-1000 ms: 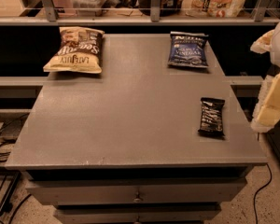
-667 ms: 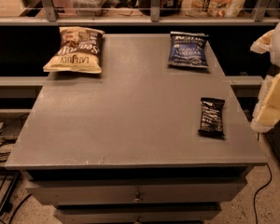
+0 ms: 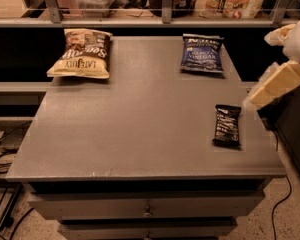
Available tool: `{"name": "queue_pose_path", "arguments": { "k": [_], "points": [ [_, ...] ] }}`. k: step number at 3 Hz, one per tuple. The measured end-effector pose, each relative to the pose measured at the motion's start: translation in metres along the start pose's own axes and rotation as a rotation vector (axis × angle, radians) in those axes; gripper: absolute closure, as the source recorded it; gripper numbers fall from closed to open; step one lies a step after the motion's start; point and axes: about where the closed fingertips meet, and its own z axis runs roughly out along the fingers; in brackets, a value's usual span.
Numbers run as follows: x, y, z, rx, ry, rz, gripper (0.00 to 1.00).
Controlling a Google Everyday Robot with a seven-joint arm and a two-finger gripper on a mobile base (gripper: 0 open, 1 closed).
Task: Move blue chip bag near brown chip bag
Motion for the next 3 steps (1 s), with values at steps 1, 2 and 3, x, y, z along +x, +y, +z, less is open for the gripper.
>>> {"name": "queue_pose_path", "arguments": {
  "k": [1, 2, 3],
  "points": [
    [-0.012, -0.042, 0.015, 0.093, -0.143, 0.093, 0.00],
    [-0.012, -0.042, 0.015, 0.093, -0.143, 0.093, 0.00],
    [-0.019, -0.057, 0.032, 0.119, -0.152, 0.116, 0.00]
  ]
}}
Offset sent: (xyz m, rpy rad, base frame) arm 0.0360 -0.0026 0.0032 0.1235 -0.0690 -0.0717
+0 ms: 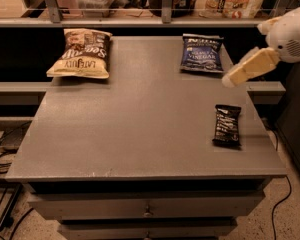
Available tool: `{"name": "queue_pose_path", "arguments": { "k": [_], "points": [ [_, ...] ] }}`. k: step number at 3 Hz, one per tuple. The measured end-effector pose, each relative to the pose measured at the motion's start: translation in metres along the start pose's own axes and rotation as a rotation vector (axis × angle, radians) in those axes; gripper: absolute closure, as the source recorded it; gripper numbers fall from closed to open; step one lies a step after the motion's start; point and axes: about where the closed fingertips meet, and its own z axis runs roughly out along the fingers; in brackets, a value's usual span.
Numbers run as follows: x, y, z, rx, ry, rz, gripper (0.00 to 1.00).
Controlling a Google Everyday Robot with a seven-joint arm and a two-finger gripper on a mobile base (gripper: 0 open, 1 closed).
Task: Move blue chip bag near brown chip bag
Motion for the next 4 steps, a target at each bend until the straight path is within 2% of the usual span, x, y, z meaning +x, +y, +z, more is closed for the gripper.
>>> {"name": "queue_pose_path", "arguments": {
  "k": [1, 2, 3, 4],
  "points": [
    [-0.006, -0.021, 0.035, 0.041, 0.004, 0.032, 0.00],
    [-0.008, -0.050, 0.087, 0.063, 0.000, 0.085, 0.00],
    [-0.003, -0.067, 0.121, 0.067, 0.000, 0.128, 0.00],
    [0.008, -0.084, 0.169, 0.044, 0.007, 0.187, 0.00]
  ]
}}
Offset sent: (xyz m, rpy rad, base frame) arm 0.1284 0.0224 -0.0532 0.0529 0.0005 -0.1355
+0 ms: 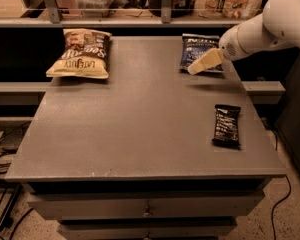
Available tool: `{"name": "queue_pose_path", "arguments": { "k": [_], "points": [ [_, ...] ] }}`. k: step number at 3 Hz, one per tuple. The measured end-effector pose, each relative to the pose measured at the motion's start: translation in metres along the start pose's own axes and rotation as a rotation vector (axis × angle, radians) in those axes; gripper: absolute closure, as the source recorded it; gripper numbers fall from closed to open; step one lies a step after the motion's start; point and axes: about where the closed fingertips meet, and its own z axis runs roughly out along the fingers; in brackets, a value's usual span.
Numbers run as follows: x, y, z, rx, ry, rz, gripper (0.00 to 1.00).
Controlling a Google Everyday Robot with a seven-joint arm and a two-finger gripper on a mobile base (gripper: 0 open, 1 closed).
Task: Move blue chip bag near brown chip bag
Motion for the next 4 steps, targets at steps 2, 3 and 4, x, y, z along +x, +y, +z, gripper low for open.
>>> {"name": "queue_pose_path", "arguments": {
  "k": [2, 3, 4],
  "points": [
    [0.018, -0.012, 0.042, -0.042, -0.004, 0.075, 0.18],
    [0.016, -0.014, 0.044, -0.047, -0.023, 0.072, 0.42],
    [0.005, -0.014, 0.039, -0.048, -0.058, 0.054, 0.65]
  ]
}}
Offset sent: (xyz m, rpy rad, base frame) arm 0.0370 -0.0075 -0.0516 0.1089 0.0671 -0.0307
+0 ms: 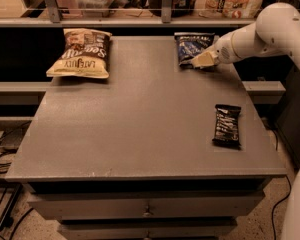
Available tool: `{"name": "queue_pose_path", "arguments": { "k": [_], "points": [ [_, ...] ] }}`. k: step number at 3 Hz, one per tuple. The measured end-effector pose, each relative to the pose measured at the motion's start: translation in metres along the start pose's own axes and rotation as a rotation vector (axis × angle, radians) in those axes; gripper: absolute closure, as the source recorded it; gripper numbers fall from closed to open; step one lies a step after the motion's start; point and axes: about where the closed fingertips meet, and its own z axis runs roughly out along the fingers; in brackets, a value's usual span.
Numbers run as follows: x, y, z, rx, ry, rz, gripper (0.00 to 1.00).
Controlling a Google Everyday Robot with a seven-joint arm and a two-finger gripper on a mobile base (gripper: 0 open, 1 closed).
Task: Move blue chip bag near brown chip bag
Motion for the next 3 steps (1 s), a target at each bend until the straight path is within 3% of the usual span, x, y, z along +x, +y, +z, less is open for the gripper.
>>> {"name": "queue_pose_path", "arguments": {
  "k": [1, 2, 3],
  "points": [
    [-0.040, 0.024, -0.004, -0.048, -0.070, -0.076, 0.96],
    [-0.080, 0.061, -0.004, -0.120, -0.125, -0.183, 1.00],
    [-0.113, 0.111, 0.003, -0.241, -0.178, -0.254, 1.00]
  ]
}}
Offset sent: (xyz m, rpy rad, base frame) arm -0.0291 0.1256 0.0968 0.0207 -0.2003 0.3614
